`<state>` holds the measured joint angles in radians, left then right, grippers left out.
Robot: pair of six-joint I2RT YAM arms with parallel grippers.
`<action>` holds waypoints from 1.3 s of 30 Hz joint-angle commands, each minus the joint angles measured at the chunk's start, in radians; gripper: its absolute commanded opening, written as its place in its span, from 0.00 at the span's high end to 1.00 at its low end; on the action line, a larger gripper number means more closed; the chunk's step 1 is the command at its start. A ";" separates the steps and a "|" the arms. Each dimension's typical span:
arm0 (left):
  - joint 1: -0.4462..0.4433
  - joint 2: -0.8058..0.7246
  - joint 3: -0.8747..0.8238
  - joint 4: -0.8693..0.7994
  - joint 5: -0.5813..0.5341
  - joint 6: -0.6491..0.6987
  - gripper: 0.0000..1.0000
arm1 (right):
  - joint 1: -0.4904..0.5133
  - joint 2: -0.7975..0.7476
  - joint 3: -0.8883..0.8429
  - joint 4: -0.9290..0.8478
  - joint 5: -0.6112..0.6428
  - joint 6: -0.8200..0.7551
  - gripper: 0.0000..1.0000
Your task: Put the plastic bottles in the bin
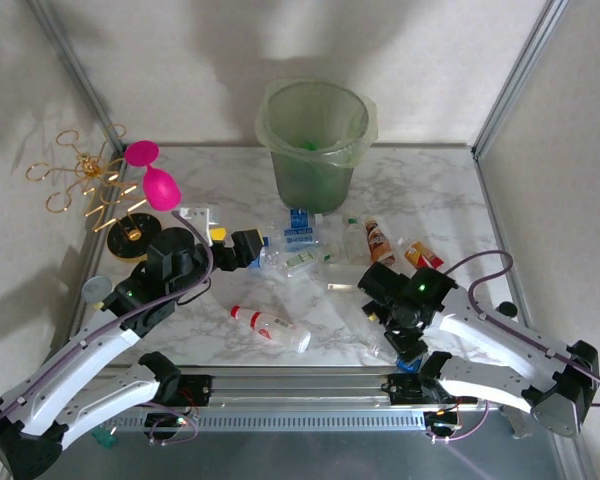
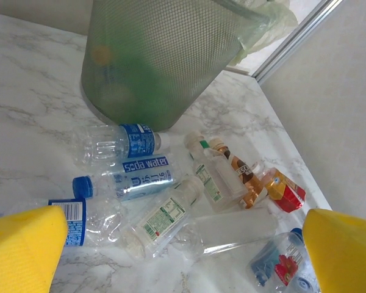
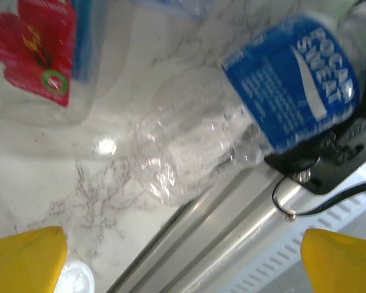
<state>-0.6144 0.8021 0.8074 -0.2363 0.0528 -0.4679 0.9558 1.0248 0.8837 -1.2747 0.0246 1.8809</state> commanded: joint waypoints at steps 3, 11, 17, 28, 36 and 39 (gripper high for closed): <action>-0.024 -0.027 -0.007 0.008 -0.043 0.028 0.01 | 0.084 -0.003 -0.050 0.030 0.011 0.289 0.02; -0.059 -0.041 -0.008 0.001 -0.075 0.040 0.01 | 0.092 -0.044 -0.132 0.020 0.077 0.466 0.02; -0.066 -0.043 -0.011 -0.001 -0.083 0.043 0.01 | 0.092 -0.112 -0.220 0.034 0.111 0.557 0.01; -0.067 -0.033 -0.014 -0.003 -0.102 0.049 0.01 | 0.011 -0.094 -0.294 0.106 0.152 0.526 0.02; -0.067 -0.028 -0.013 -0.008 -0.117 0.055 0.01 | -0.057 0.021 -0.284 0.194 0.139 0.401 0.10; -0.066 -0.027 -0.013 -0.008 -0.121 0.055 0.01 | -0.061 0.037 -0.295 0.219 0.136 0.387 0.14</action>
<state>-0.6735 0.7742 0.8017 -0.2375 -0.0460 -0.4328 0.9051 1.0386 0.6086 -1.0660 0.1299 2.0785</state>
